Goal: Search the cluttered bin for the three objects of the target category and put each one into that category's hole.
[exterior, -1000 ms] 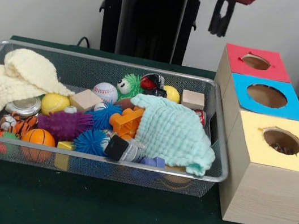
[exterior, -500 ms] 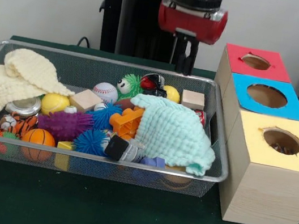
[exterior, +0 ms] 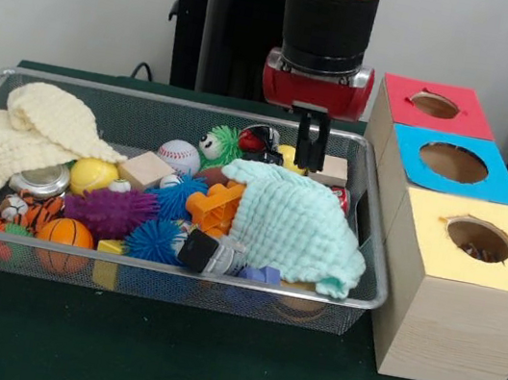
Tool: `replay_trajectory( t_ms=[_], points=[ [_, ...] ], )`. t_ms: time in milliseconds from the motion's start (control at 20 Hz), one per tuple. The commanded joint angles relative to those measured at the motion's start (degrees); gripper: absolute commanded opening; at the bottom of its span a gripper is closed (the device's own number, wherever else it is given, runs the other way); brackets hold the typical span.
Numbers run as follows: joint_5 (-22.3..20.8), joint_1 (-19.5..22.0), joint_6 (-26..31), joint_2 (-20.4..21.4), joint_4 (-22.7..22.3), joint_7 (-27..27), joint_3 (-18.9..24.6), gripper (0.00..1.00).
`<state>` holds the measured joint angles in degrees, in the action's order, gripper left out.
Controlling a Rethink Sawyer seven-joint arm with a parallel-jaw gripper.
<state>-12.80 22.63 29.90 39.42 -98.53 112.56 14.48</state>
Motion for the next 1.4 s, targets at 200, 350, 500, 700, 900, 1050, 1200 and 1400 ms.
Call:
replay_trajectory(
  t_ms=[200,350,500,700,900,1050,1200,1400],
  points=[
    [-7.8,2.9,-3.4,-3.3,1.2,-8.8,9.2,0.00],
    [-9.2,3.1,-3.9,-3.4,1.0,-7.6,9.2,0.00],
    [-9.1,3.8,-2.7,-3.8,0.7,-7.3,10.0,0.00],
    [-8.7,4.3,-3.1,-4.6,0.3,-5.3,10.6,0.00],
    [-9.3,4.9,-4.1,-5.0,-0.9,-4.4,11.0,1.00],
    [-9.5,5.0,-5.3,-4.9,-2.1,-3.6,11.1,1.00],
    [-10.0,4.5,-7.1,-6.0,-1.6,-2.4,10.7,1.00],
    [-9.8,3.7,-7.7,-6.6,-0.8,-1.4,10.0,1.00]
  ],
)
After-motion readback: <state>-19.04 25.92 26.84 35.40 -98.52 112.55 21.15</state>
